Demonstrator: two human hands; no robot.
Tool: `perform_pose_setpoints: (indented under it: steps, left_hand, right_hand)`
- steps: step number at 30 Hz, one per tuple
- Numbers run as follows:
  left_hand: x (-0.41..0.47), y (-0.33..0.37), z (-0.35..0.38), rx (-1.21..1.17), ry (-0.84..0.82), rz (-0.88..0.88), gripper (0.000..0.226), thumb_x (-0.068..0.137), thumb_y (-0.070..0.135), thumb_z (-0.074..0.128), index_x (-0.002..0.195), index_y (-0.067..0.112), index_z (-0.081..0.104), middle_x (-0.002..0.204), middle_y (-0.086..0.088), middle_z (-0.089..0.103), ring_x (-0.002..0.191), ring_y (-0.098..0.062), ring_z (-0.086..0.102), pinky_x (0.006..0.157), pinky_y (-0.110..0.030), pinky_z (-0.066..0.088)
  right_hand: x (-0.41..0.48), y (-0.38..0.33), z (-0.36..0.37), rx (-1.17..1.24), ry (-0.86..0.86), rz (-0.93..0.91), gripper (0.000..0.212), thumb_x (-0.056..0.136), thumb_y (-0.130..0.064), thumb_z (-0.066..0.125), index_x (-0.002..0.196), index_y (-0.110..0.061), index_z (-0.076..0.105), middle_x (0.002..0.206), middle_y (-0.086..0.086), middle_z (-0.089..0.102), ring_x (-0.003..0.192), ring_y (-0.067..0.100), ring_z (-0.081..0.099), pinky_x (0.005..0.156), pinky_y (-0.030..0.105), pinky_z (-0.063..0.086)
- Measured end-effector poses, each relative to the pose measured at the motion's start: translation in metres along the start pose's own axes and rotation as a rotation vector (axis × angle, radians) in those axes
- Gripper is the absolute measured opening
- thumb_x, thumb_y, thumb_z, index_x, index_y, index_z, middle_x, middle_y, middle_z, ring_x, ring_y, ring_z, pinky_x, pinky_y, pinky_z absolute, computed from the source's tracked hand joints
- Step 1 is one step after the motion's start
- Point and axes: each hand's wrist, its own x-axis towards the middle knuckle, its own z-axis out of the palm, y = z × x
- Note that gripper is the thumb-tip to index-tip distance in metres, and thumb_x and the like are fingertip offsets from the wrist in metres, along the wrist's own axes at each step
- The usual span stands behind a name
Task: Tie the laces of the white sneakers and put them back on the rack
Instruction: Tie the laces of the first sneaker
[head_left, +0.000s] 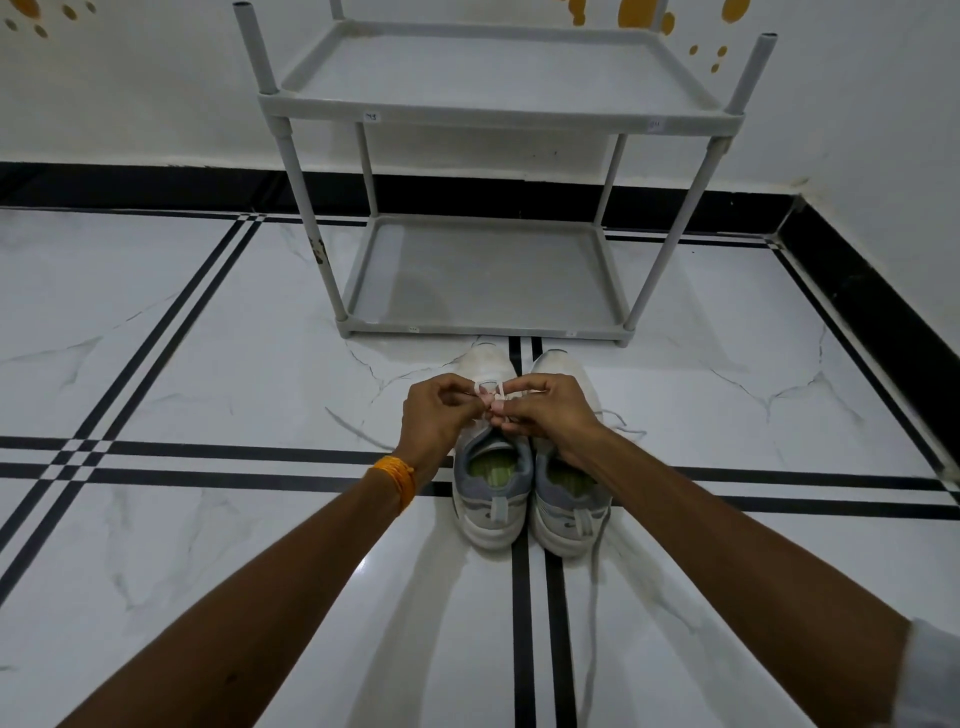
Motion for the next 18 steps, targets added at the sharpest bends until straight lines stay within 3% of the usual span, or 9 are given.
perform_pose_setpoints:
  steps: [3,9,12,15,18]
  left_hand:
    - [0.0012,0.0028,-0.0021,-0.038,-0.001,-0.044,0.040,0.076,0.009,0.080,0.088,0.015,0.043,0.082,-0.016,0.074,0.070,-0.019,0.071,0.059,-0.022,0.053]
    - [0.0012,0.0043,0.0027,0.119,-0.068,0.159,0.014,0.077,0.013,0.080,0.088,0.006,0.074,0.078,-0.006,0.074,0.072,-0.012,0.071,0.068,-0.018,0.055]
    - [0.0005,0.0055,0.0047,0.150,-0.103,0.199,0.012,0.083,0.014,0.074,0.091,0.006,0.076,0.085,-0.008,0.075,0.079,-0.016,0.071,0.075,-0.020,0.055]
    - [0.0013,0.0056,0.0044,0.199,-0.111,0.210,0.011,0.084,0.013,0.073,0.092,0.006,0.076,0.085,-0.005,0.074,0.078,-0.012,0.069,0.072,-0.013,0.053]
    - [0.0040,0.0073,0.0050,0.301,-0.144,0.251,0.010,0.084,0.015,0.073,0.091,0.009,0.077,0.083,-0.001,0.073,0.077,-0.006,0.068,0.074,-0.016,0.052]
  right_hand:
    - [0.0032,-0.0002,-0.0030,-0.031,-0.020,0.013,0.031,0.076,0.007,0.076,0.106,0.006,0.066,0.095,0.027,0.073,0.084,0.035,0.075,0.071,0.033,0.063]
    - [0.0063,-0.0015,-0.0058,-0.161,-0.059,0.003,0.032,0.074,0.010,0.076,0.104,0.003,0.067,0.094,0.025,0.073,0.080,0.029,0.076,0.074,0.033,0.063]
    - [0.0081,-0.0028,-0.0050,-0.240,-0.059,-0.023,0.031,0.073,0.008,0.078,0.102,0.001,0.070,0.095,0.025,0.072,0.082,0.031,0.076,0.078,0.038,0.062]
    - [0.0075,-0.0037,-0.0039,-0.323,-0.049,-0.061,0.033,0.072,0.006,0.079,0.103,-0.001,0.070,0.093,0.023,0.073,0.080,0.030,0.076,0.077,0.038,0.062]
    - [0.0065,-0.0043,-0.0036,-0.397,-0.054,-0.091,0.035,0.074,0.004,0.078,0.106,-0.004,0.069,0.086,0.019,0.075,0.078,0.028,0.076,0.078,0.037,0.062]
